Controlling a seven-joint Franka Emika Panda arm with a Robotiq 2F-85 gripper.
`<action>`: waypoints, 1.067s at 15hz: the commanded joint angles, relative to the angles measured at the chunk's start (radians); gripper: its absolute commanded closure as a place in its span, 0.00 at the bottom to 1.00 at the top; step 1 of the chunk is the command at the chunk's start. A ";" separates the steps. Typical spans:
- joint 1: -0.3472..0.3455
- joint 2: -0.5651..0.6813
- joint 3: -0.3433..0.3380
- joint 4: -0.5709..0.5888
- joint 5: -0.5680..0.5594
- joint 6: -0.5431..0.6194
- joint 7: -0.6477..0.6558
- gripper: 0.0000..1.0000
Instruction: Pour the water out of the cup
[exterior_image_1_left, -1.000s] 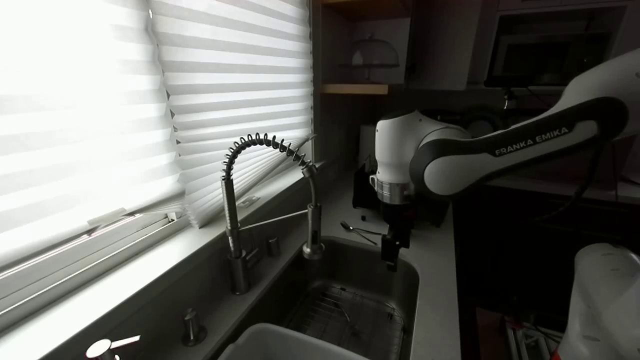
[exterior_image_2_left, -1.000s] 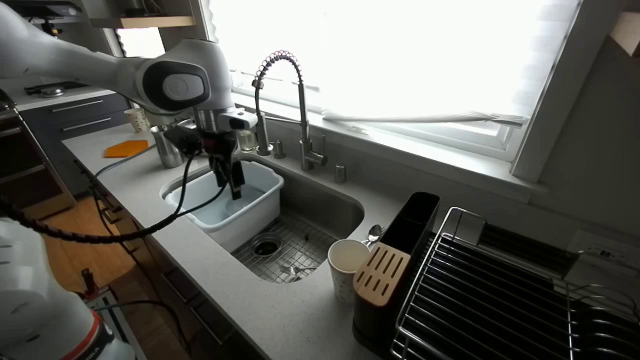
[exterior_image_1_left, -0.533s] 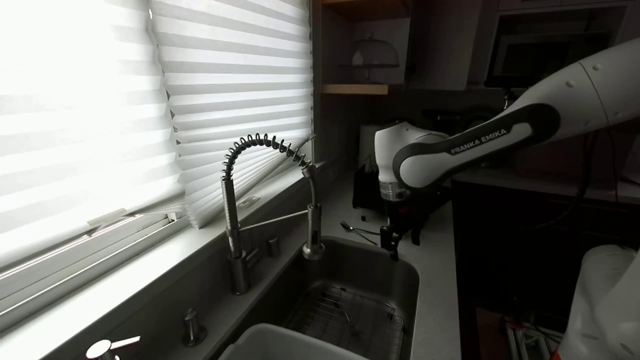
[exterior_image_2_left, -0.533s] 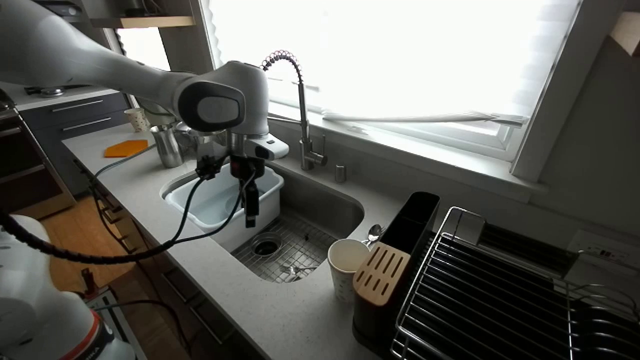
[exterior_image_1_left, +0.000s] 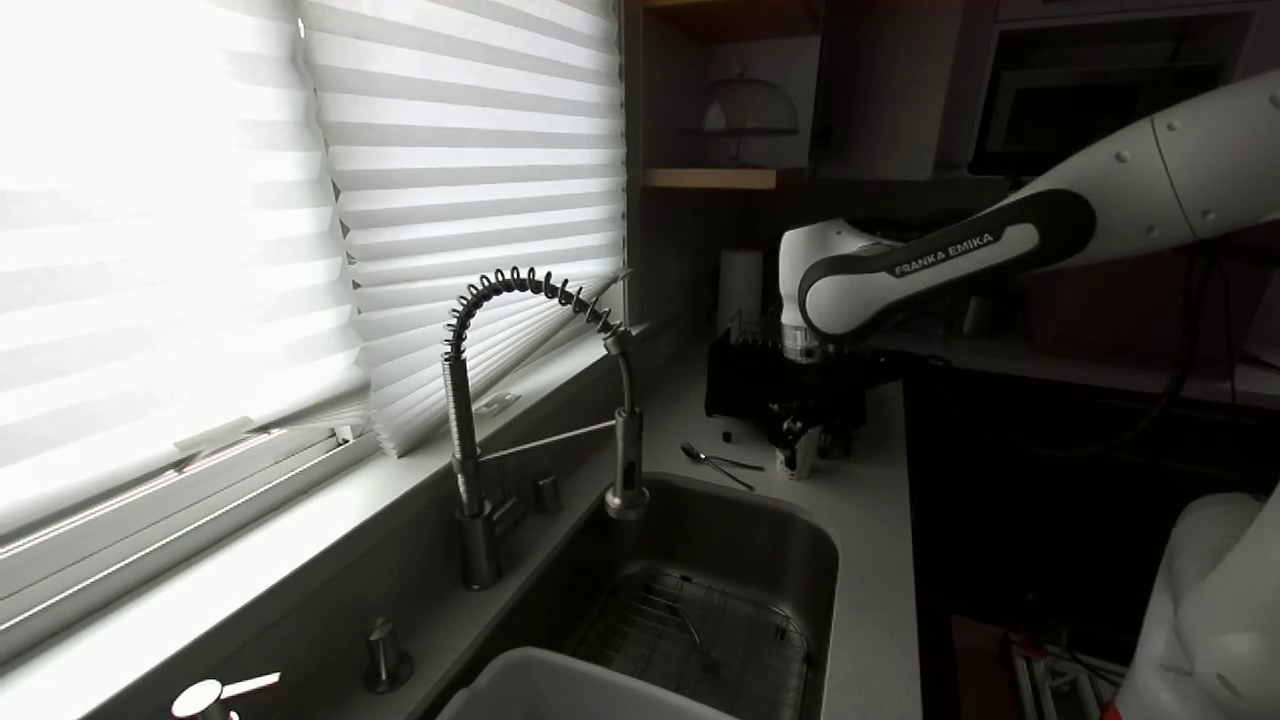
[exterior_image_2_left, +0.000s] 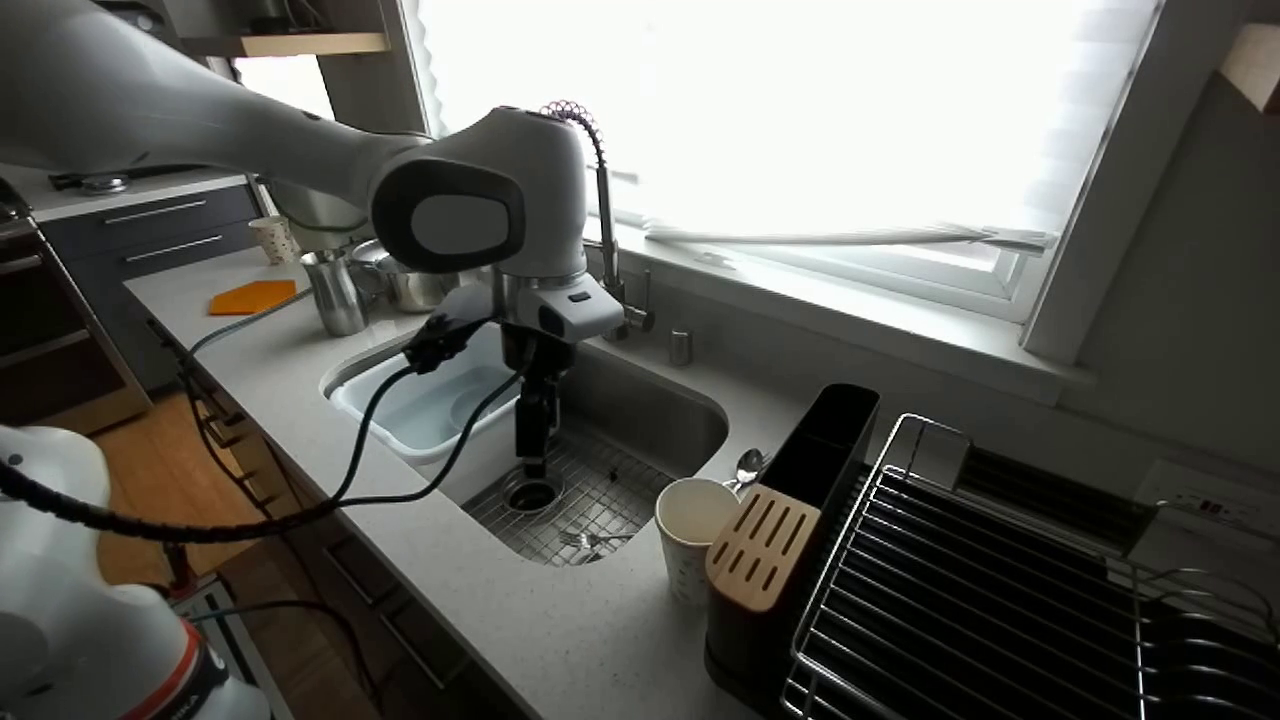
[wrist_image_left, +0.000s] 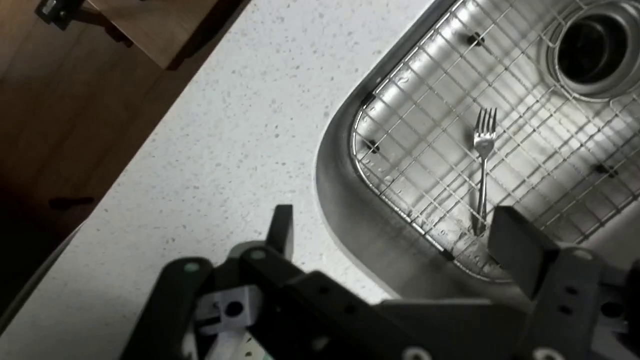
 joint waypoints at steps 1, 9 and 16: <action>-0.067 -0.045 -0.021 -0.013 -0.095 0.061 0.112 0.00; -0.087 -0.044 -0.030 0.000 -0.115 0.051 0.118 0.00; -0.134 -0.050 -0.081 0.009 -0.193 0.065 0.079 0.00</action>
